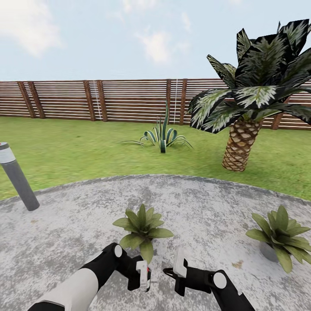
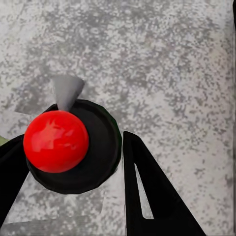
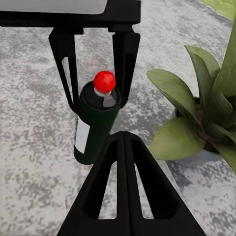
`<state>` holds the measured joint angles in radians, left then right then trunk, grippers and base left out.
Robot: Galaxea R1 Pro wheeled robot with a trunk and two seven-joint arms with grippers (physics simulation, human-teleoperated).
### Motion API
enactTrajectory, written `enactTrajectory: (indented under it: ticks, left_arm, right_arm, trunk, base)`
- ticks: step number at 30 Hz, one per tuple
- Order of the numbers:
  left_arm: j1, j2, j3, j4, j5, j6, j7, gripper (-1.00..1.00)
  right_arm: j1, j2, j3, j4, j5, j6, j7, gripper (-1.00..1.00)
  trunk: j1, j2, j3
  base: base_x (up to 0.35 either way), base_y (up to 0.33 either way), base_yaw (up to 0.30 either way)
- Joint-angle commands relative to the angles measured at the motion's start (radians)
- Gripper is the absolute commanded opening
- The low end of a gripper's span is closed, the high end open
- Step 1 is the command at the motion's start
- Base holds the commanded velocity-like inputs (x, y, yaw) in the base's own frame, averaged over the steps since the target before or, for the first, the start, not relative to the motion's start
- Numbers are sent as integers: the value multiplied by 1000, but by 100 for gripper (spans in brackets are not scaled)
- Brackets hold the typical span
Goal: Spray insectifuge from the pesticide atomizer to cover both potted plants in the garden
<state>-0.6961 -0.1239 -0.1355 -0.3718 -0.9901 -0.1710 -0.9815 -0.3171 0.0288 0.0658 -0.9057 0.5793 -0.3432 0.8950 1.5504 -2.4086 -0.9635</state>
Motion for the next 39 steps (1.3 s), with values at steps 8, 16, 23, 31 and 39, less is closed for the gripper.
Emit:
enactTrajectory:
  ticks: [8,16,23,31,39]
  left_arm:
    - [0,-6,0,-2,-3,-88,-70,-100]
    - [0,-37,1,-2,-2,-89,-67,-100]
    - [3,-45,3,-42,0,-85,-63,-100]
    - [5,-48,4,-47,2,-94,-72,-100]
    - [8,-51,4,-46,2,-96,-73,-100]
  right_arm:
    - [0,0,-1,-1,8,-5,1,-100]
    - [0,0,-1,-1,8,-5,1,-100]
    - [0,0,-1,-2,8,-5,1,-100]
    - [0,0,-1,-2,8,-5,1,-100]
    - [0,0,-1,-2,8,-5,1,-100]
  trunk:
    - [0,0,-1]
    - [0,0,-1]
    - [0,0,-1]
    - [0,0,-1]
    - [0,0,-1]
  base:
    - [0,0,0]
    - [0,0,0]
    - [0,0,0]
    - [0,0,0]
    - [0,0,0]
